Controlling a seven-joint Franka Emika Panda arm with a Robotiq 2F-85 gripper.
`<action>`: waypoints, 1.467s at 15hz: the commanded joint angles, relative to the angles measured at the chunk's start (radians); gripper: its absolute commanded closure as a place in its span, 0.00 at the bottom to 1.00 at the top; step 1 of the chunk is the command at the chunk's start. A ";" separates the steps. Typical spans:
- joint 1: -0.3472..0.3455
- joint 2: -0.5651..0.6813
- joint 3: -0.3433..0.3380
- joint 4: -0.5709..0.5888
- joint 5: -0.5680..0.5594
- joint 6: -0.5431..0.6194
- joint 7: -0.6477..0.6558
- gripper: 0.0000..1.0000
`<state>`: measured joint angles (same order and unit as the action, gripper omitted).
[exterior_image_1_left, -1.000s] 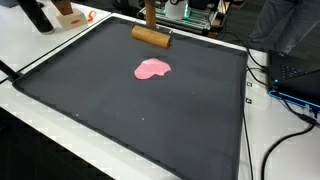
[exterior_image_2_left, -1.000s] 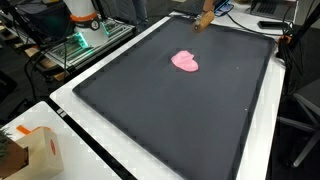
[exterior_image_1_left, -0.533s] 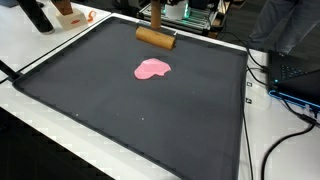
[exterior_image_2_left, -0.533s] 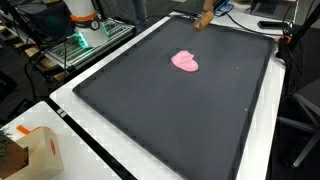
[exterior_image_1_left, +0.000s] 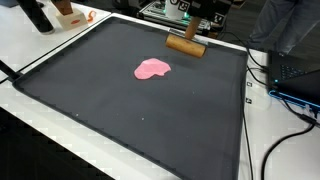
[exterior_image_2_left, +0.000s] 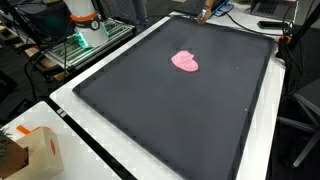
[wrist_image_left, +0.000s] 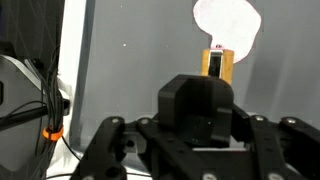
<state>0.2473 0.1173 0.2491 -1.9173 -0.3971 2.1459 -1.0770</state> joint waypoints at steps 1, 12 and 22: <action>0.044 0.102 0.015 0.105 -0.101 -0.098 0.035 0.77; 0.122 0.306 0.006 0.268 -0.259 -0.269 0.051 0.77; 0.132 0.392 -0.013 0.330 -0.325 -0.279 0.135 0.77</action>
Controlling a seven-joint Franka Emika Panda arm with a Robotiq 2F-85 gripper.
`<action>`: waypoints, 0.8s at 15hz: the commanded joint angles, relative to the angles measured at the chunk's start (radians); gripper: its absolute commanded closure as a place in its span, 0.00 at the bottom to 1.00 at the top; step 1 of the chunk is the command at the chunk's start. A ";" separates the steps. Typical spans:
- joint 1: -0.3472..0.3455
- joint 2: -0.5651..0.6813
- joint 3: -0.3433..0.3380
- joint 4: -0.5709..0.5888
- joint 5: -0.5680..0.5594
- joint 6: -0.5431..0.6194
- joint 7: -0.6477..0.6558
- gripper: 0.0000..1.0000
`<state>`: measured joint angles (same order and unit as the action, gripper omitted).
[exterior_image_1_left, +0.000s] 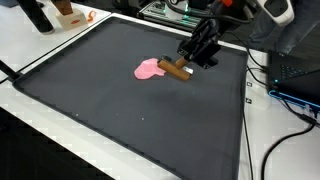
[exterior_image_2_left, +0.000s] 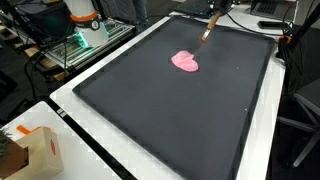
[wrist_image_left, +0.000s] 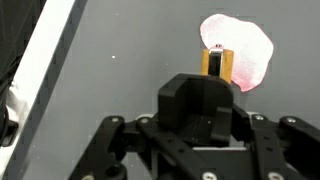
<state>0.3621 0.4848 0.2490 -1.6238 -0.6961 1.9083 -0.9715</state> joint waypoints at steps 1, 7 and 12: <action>0.016 0.029 -0.014 0.042 -0.023 -0.045 0.036 0.77; 0.003 0.051 -0.023 0.078 0.000 -0.071 0.069 0.77; -0.020 0.062 -0.030 0.111 0.039 -0.080 0.103 0.77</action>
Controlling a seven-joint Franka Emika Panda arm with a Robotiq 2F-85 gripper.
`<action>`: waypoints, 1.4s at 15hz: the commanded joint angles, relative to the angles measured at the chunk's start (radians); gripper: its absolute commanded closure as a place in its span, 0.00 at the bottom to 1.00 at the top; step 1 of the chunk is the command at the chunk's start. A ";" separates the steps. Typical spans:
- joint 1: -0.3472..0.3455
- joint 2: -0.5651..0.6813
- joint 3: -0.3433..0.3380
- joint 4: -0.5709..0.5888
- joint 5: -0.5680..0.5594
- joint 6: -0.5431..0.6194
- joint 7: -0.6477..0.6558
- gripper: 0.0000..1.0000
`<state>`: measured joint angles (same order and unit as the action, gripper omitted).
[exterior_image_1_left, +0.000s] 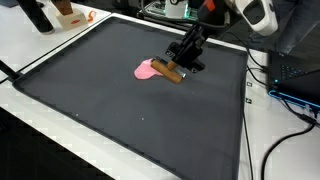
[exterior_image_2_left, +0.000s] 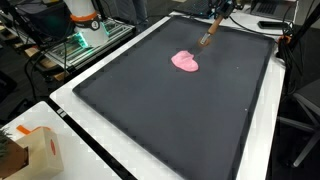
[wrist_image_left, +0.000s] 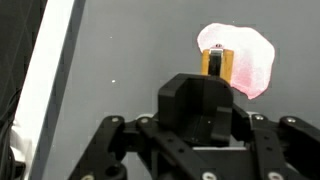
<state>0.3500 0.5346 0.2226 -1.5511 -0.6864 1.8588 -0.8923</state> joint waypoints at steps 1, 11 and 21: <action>-0.014 0.013 -0.006 0.047 0.039 -0.029 0.036 0.77; -0.108 -0.005 -0.043 0.077 0.201 0.015 0.122 0.77; -0.281 -0.071 -0.069 -0.029 0.440 0.228 0.194 0.77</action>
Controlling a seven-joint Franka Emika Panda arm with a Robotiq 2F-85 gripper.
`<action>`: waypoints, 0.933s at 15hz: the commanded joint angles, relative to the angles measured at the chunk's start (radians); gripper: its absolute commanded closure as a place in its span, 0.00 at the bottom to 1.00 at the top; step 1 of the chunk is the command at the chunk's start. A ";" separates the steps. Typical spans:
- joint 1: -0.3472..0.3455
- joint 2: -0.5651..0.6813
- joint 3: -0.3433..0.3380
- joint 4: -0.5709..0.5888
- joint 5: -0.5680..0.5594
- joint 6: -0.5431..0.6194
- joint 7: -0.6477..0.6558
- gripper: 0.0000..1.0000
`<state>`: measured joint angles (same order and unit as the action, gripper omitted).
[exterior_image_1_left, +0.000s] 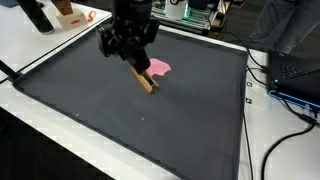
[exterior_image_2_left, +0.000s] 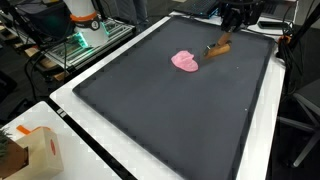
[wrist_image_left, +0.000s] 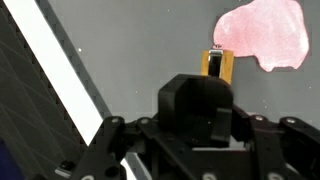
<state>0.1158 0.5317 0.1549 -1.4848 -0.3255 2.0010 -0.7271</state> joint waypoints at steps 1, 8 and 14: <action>-0.063 -0.084 -0.003 -0.123 0.102 0.122 0.035 0.77; -0.172 -0.227 0.004 -0.388 0.283 0.383 -0.012 0.77; -0.230 -0.347 0.005 -0.592 0.463 0.568 -0.129 0.77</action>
<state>-0.0813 0.2833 0.1507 -1.9443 0.0436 2.4839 -0.7842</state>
